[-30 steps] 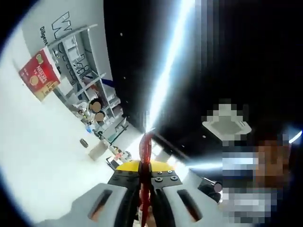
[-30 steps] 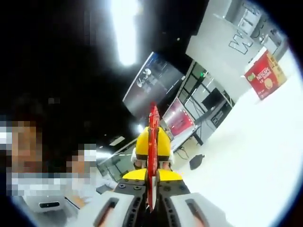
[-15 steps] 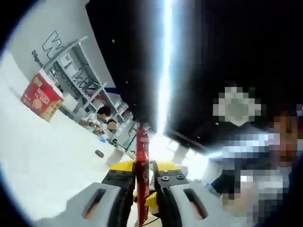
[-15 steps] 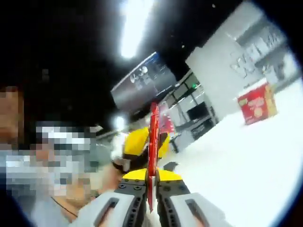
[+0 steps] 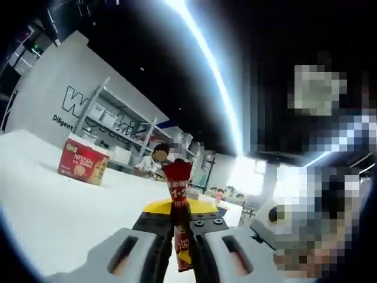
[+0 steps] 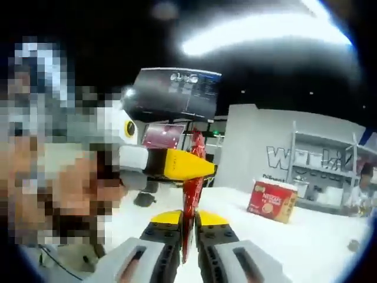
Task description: Tear open the coffee pouch, take out the coffee, and pour the coffee from the pouch into the cup
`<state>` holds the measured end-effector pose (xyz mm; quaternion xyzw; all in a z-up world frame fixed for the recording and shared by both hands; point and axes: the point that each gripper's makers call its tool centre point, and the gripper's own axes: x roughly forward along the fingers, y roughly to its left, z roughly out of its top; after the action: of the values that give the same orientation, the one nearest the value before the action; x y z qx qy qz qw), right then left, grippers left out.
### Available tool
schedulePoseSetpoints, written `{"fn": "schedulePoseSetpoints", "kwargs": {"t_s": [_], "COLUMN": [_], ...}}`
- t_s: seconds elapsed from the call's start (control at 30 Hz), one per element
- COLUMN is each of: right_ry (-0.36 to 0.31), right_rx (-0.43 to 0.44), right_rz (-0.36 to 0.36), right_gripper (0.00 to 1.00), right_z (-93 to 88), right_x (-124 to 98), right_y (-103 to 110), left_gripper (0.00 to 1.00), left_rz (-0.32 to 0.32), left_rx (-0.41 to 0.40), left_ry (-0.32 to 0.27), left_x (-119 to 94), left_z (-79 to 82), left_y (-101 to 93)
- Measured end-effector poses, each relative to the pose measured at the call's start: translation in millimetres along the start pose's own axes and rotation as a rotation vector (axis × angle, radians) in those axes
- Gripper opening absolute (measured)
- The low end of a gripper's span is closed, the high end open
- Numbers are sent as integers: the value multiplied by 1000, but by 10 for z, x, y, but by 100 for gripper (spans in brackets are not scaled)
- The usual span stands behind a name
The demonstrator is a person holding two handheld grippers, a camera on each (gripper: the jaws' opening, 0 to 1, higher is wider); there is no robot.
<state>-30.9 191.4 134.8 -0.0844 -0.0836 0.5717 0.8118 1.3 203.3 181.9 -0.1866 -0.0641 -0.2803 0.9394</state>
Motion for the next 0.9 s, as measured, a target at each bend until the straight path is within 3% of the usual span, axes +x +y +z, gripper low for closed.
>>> {"fn": "schedulePoseSetpoints", "kwargs": {"t_s": [0.07, 0.23, 0.3, 0.4, 0.53, 0.7, 0.9], "right_ry": [-24, -169, -196, -199, -157, -97, -73], "right_rx": [83, 301, 332, 336, 330, 298, 313], "right_rz": [40, 59, 66, 75, 86, 69, 56], "right_gripper": [21, 24, 24, 24, 21, 16, 7], "right_z": [10, 258, 365, 474, 472, 333, 342], "right_x": [-36, -206, -207, -129, -30, 16, -3], "right_y": [-16, -280, -335, -375, -351, -354, -373], "left_gripper": [9, 9, 9, 8, 8, 8, 11], "left_rz": [53, 141, 137, 116, 136, 92, 88], "left_rx": [85, 254, 294, 429, 604, 588, 639], "left_ry": [31, 55, 84, 146, 196, 186, 166], "left_x": [-43, -85, -45, 47, 128, 178, 174], "left_z": [-21, -27, -102, -243, -361, -389, -392], "left_y": [142, 336, 279, 136, -11, -154, -184]}}
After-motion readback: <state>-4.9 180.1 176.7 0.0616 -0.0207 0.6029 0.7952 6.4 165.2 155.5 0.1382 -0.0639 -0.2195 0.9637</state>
